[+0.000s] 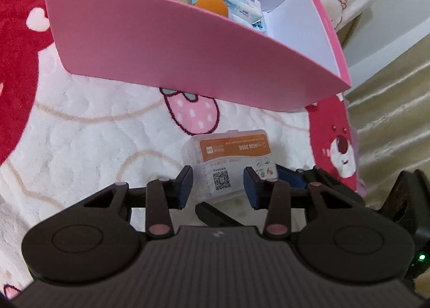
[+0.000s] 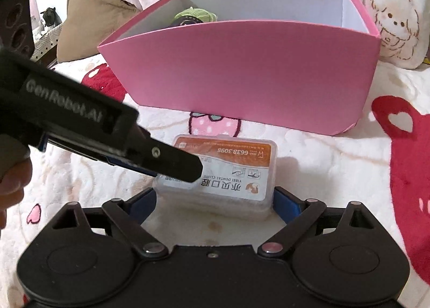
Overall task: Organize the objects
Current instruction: 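Lower the left tool onto the clear orange-labelled case and close on it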
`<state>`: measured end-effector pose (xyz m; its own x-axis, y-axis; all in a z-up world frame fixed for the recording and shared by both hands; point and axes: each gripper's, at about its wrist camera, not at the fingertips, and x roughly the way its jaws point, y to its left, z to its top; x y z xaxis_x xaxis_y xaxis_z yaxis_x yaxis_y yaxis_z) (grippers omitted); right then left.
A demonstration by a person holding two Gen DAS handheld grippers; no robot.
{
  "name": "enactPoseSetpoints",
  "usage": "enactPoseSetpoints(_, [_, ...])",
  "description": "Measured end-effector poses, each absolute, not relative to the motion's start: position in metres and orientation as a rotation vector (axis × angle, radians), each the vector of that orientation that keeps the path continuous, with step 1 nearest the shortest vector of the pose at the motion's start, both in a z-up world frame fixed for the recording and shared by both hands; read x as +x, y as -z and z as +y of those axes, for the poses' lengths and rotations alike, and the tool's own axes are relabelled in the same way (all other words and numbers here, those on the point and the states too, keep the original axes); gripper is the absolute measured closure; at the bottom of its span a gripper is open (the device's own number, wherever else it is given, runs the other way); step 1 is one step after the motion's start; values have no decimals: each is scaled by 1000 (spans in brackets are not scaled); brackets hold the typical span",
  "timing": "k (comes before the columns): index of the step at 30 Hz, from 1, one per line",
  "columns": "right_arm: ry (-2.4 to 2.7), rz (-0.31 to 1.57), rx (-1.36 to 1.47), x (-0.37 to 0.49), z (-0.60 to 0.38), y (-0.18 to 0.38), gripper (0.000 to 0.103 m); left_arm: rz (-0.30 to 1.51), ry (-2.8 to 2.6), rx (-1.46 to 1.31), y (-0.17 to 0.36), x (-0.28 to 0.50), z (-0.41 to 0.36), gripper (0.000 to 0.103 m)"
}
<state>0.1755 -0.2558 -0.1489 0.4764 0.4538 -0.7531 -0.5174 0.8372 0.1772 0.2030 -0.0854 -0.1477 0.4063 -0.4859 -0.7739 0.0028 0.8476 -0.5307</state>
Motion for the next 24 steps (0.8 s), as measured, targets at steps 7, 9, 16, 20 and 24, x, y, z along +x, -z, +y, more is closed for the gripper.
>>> enactPoseSetpoints(7, [-584, 889, -128, 176, -250, 153, 7, 1086, 272, -516, 154, 200, -88, 60])
enactPoseSetpoints(9, [-586, 889, -124, 177, -252, 153, 7, 1076, 266, -516, 155, 201, -88, 57])
enactPoseSetpoints(16, [-584, 895, -130, 177, -255, 158, 6, 1030, 269, -466, 156, 204, -95, 53])
enactPoseSetpoints(20, [-581, 891, -144, 177, -252, 159, 6, 1024, 267, -459, 155, 201, -97, 53])
enactPoseSetpoints(24, [-579, 873, -141, 174, -254, 160, 6, 1029, 263, -468, 154, 198, -99, 55])
